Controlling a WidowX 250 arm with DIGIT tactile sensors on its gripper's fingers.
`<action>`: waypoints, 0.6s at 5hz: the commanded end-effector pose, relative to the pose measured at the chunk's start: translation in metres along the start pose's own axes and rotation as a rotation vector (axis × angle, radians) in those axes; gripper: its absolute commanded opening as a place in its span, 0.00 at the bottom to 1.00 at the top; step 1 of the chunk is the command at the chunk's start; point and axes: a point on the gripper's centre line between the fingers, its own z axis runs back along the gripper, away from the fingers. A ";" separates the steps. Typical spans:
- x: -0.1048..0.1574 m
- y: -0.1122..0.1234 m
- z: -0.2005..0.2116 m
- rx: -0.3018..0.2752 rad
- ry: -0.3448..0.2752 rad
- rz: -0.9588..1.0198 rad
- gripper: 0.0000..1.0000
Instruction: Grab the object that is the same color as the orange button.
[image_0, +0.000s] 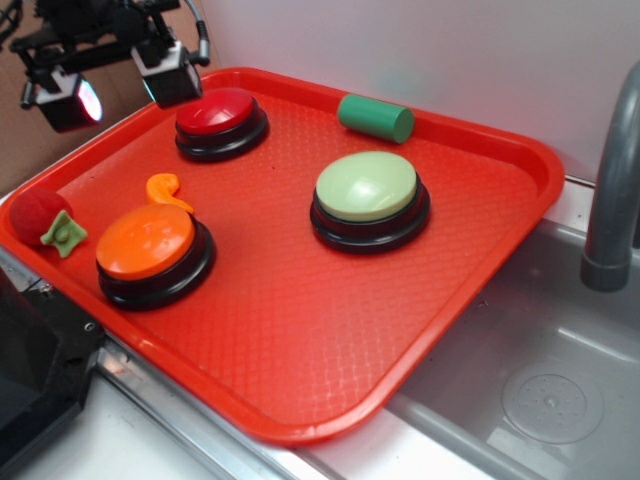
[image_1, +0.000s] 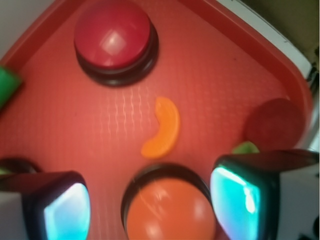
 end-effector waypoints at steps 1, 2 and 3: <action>0.015 0.007 -0.045 0.045 -0.025 0.092 1.00; 0.011 0.012 -0.064 0.085 -0.003 0.106 1.00; 0.009 0.017 -0.073 0.111 0.006 0.137 1.00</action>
